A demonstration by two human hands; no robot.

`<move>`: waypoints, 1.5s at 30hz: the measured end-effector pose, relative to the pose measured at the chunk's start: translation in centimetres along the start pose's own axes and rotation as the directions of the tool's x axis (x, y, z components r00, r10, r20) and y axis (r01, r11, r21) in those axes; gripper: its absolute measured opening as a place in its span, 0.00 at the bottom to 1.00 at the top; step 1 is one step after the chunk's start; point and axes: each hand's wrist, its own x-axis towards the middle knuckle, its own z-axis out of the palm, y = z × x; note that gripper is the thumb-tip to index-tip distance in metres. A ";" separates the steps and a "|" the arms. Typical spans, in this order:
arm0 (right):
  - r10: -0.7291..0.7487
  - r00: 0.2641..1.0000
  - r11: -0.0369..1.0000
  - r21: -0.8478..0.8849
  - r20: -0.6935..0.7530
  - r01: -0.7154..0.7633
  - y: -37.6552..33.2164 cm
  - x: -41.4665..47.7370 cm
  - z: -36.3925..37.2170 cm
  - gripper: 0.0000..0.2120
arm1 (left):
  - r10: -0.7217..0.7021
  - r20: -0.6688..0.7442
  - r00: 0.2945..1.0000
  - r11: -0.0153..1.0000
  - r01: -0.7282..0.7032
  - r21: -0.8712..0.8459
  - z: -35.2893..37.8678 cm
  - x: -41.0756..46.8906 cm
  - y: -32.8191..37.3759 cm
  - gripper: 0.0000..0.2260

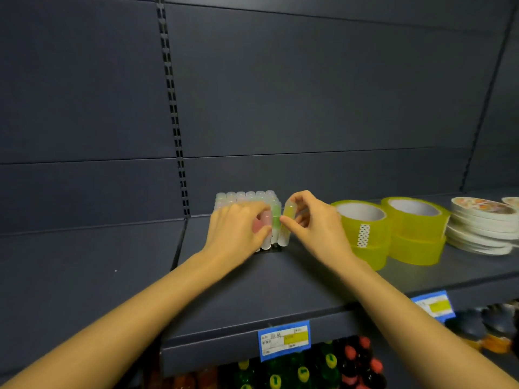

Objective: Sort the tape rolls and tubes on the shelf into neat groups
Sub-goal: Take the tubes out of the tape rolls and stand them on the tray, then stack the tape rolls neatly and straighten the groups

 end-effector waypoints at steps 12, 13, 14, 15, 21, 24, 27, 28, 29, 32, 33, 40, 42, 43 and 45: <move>-0.055 0.998 0.993 0.104 -0.030 0.058 2.5 0.1 1.8 0.15 | 0.069 0.057 0.996 0.867 -0.088 0.490 1.2 0.2 1.6 0.13; -0.055 0.998 0.992 0.109 -0.027 0.057 2.6 0.2 1.8 0.15 | 0.051 0.076 0.996 0.868 -0.082 0.489 1.3 0.3 1.4 0.14; -0.056 0.998 0.992 0.115 -0.028 0.059 2.7 0.2 1.9 0.16 | 0.037 0.094 0.995 0.870 -0.079 0.488 1.3 0.3 1.4 0.15; -0.061 0.998 0.991 0.118 -0.030 0.065 2.8 0.2 1.9 0.16 | 0.023 0.107 0.994 0.869 -0.073 0.490 1.3 0.3 1.4 0.15; -0.079 0.997 0.992 0.096 0.011 0.077 2.7 0.2 2.2 0.18 | -0.075 0.176 0.981 0.881 -0.017 0.472 1.4 -0.1 1.1 0.21; -0.071 0.997 0.997 0.030 0.038 0.069 2.8 0.2 2.2 0.17 | -0.093 0.164 0.982 0.881 0.004 0.473 1.0 -0.6 1.5 0.22; -0.095 0.994 0.993 -0.063 0.051 0.098 2.7 0.2 2.3 0.17 | -0.111 0.033 0.993 0.918 0.089 0.388 0.4 -1.8 1.9 0.20; -0.099 0.993 0.989 -0.104 0.057 0.105 2.6 0.3 2.4 0.17 | -0.112 -0.019 0.994 0.921 0.111 0.374 0.2 -2.2 1.9 0.19; -0.104 0.993 0.983 -0.149 0.053 0.111 2.6 0.3 2.4 0.16 | -0.112 -0.057 0.992 0.918 0.125 0.375 -0.1 -2.5 1.7 0.18; -0.130 0.991 0.961 -0.243 0.021 0.131 2.4 0.3 2.4 0.16 | -0.165 -0.074 0.984 0.898 0.181 0.401 -1.0 -3.3 0.6 0.14; -0.131 0.991 0.957 -0.258 0.021 0.132 2.3 0.2 2.4 0.16 | -0.199 -0.060 0.978 0.888 0.206 0.411 -1.3 -3.6 0.2 0.13; -0.174 0.985 0.937 -0.306 0.000 0.166 1.4 -0.3 1.9 0.15 | -0.340 -0.023 0.940 0.812 0.306 0.498 -4.7 -6.6 -2.3 0.15; -0.277 0.961 0.935 -0.232 -0.012 0.267 0.3 -0.5 1.7 0.14 | -0.359 -0.035 0.933 0.800 0.327 0.504 -6.3 -7.7 -3.1 0.15; -0.336 0.942 0.922 -0.203 0.007 0.330 -0.5 -0.6 1.8 0.15 | -0.370 -0.040 0.928 0.793 0.338 0.506 -7.2 -8.2 -3.5 0.15; -0.421 0.903 0.891 -0.149 0.080 0.429 -2.7 -0.9 2.3 0.13 | -0.396 -0.055 0.917 0.780 0.367 0.506 -9.0 -9.4 -4.4 0.15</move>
